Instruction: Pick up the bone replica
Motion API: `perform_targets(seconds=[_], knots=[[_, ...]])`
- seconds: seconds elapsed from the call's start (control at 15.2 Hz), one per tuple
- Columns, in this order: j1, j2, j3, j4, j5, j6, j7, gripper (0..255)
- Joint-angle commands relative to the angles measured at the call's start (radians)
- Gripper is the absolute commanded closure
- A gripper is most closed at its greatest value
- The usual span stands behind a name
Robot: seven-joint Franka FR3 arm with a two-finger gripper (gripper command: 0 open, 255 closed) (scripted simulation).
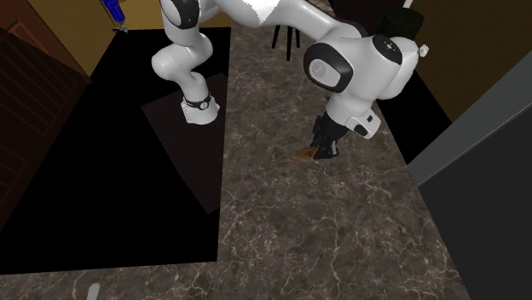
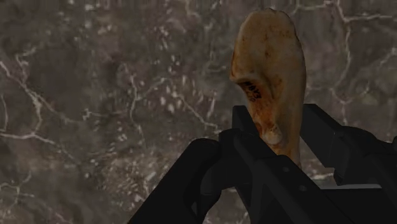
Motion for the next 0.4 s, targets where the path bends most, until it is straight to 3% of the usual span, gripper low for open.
perform_targets(seconds=[0.0,0.33], knots=[[0.000,-0.005,0.000,0.021,0.001,-0.026,-0.003,255],[0.002,-0.007,0.001,0.059,0.002,-0.067,-0.008,255]])
